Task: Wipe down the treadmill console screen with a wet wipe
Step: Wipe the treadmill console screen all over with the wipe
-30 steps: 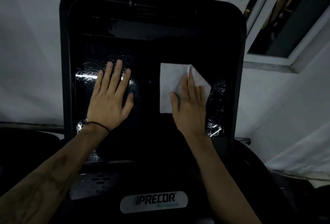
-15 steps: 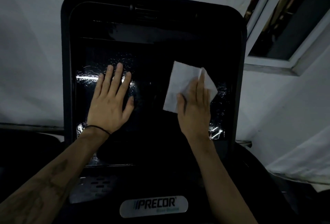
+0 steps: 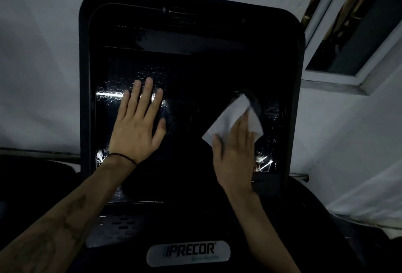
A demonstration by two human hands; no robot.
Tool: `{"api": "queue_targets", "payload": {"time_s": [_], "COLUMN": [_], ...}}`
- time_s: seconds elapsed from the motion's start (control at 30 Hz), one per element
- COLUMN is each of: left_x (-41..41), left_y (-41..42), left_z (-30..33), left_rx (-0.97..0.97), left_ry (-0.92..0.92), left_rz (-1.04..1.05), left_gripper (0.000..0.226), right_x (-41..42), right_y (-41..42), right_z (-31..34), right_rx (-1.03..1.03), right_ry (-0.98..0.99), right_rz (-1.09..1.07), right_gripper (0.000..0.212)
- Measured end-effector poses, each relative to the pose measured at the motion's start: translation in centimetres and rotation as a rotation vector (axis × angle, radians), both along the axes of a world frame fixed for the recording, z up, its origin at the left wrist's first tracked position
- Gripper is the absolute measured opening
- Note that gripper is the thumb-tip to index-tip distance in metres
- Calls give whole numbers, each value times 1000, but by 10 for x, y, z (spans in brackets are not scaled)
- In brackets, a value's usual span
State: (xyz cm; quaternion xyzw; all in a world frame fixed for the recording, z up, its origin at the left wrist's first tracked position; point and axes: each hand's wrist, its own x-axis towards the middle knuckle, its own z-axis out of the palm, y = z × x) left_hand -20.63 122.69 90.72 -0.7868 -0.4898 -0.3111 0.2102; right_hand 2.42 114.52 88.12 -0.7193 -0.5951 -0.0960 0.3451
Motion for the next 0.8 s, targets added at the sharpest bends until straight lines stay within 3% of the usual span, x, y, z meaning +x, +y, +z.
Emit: {"api": "queue_targets", "payload": {"time_s": [0.17,0.37,0.53,0.7,0.8], "left_x": [-1,0,-1,1,0], "left_y": [-1,-1,-1,-1,0], "left_z": [1,1,1,0,1], "left_rx": [-3,-4,-8,-12,-12], "left_ry": [-3,5,-2,3,4], "left_rz": [-13,-1,-14,-5,3], "left_gripper": [66,66,66,66,67], "right_x": [8,4,12,19,-2], "right_y": [32,5,31,16,15], "right_z": [33,7,34,17,10], "right_rx": [39,38,67,65,10], "right_ry": [-154,4,-159,-47,-84], "right_rz": [113,17,97,-57,4], "right_gripper": [72,76,73,77,83]}}
